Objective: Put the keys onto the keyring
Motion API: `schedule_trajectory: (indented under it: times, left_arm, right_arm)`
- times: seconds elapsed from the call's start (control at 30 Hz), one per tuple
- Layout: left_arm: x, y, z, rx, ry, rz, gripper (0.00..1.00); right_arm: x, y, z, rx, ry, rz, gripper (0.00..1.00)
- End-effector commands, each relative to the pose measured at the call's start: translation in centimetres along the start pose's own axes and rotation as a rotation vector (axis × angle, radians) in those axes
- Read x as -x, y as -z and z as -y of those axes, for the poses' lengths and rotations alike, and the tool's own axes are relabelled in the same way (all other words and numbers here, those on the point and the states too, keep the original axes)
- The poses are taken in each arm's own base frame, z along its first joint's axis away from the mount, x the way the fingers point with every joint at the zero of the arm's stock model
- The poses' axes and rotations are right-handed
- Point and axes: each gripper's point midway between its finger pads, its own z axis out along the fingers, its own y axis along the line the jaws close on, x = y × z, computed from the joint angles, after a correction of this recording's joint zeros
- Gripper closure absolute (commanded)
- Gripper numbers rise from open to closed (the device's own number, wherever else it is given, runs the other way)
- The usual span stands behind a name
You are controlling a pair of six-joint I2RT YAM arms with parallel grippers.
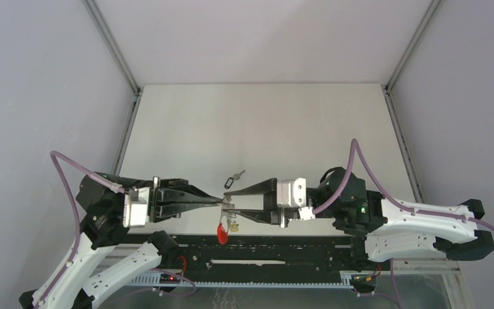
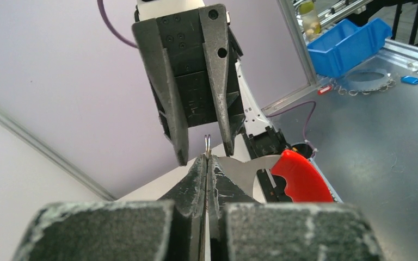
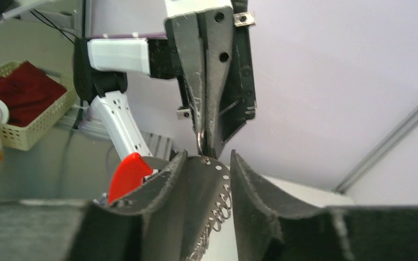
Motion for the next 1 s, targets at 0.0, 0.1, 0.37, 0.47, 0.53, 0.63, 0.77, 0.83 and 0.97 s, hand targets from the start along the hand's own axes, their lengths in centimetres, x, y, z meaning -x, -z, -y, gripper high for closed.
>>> schedule_trajectory:
  times: [0.0, 0.1, 0.37, 0.47, 0.53, 0.63, 0.77, 0.83, 0.97]
  left_arm:
    - [-2.2, 1.0, -0.4, 0.042, -0.102, -0.104, 1.0]
    - [-4.7, 2.0, 0.3, 0.019, -0.194, -0.197, 1.0]
    - [-9.0, 3.5, 1.5, -0.004, -0.159, -0.339, 1.0]
    - [-10.2, 3.9, 1.6, 0.01, -0.131, -0.372, 1.0]
    - [-11.2, 4.2, 1.4, 0.034, -0.109, -0.4, 1.0]
    - [-12.6, 4.8, 0.2, 0.116, -0.041, -0.428, 1.0]
    - [-14.4, 6.7, -2.8, 0.274, 0.096, -0.448, 1.0]
    - [-15.5, 8.0, -4.3, 0.331, 0.153, -0.475, 1.0]
    - [-17.3, 11.2, -5.8, 0.414, 0.187, -0.549, 1.0]
  right_arm:
    - [-0.9, 1.5, 1.9, -0.103, -0.069, -0.067, 0.44]
    - [-1.2, 3.6, 3.3, -0.17, -0.114, -0.111, 0.34]
    - [-9.2, 8.6, 6.0, -0.381, -0.27, -0.341, 0.25]
    - [-12.0, 10.8, 7.8, -0.525, -0.315, -0.416, 0.13]
    - [-14.0, 11.9, 8.4, -0.578, -0.348, -0.471, 0.01]
    - [-16.4, 12.7, 8.5, -0.626, -0.443, -0.498, 0.0]
    - [-19.6, 14.5, 10.5, -0.861, -0.579, -0.471, 0.0]
    - [-22.2, 14.9, 10.7, -0.88, -0.559, -0.511, 0.0]
    - [-27.0, 14.8, 11.3, -0.918, -0.564, -0.593, 0.04]
